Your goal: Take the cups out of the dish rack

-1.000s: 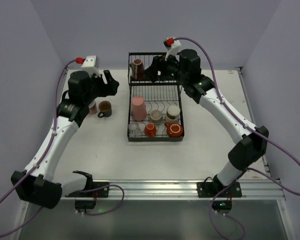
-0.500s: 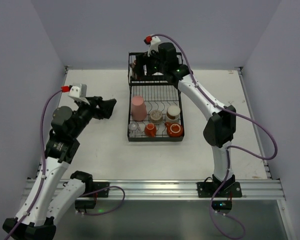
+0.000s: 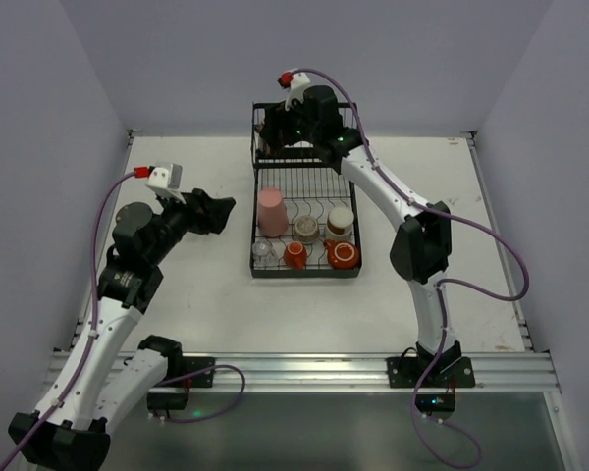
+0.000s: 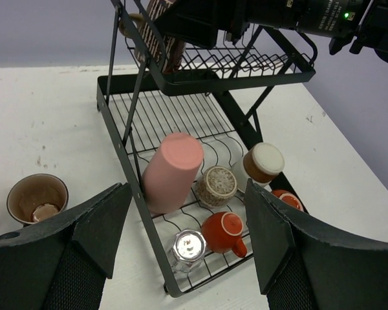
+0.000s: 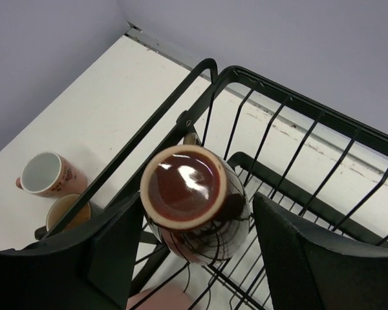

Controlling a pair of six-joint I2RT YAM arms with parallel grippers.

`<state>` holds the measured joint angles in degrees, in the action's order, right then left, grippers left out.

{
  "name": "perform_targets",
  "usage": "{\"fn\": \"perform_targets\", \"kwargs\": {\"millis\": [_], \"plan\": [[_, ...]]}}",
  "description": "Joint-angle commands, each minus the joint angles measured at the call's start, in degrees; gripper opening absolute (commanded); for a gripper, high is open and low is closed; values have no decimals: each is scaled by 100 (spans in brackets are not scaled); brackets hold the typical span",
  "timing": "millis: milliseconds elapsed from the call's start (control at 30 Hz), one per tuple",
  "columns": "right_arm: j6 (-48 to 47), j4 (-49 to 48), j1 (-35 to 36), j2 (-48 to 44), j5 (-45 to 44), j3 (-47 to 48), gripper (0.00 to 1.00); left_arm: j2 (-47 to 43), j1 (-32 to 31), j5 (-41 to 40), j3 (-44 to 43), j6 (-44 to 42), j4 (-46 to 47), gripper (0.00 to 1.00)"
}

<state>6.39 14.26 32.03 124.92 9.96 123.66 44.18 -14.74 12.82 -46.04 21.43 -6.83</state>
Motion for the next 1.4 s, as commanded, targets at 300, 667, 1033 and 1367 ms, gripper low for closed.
{"fn": "perform_targets", "kwargs": {"millis": [300, 667, 1033, 1367], "plan": [[72, -758, 49, 15, 59, 168, 51, 91, 15, 529, -107, 133, 358, 78], [1065, -1856, 58, -995, -354, -570, 30, 310, 15, 1003, -484, 765, 830, 79], [3183, -3131, -144, -2638, -284, -2389, 31, 1074, 15, 1689, -669, 2583, 2430, 77], [4211, -4361, -144, -4193, 67, -4551, 31, 1874, -248, 1979, -669, 3604, 3766, 73]]}}
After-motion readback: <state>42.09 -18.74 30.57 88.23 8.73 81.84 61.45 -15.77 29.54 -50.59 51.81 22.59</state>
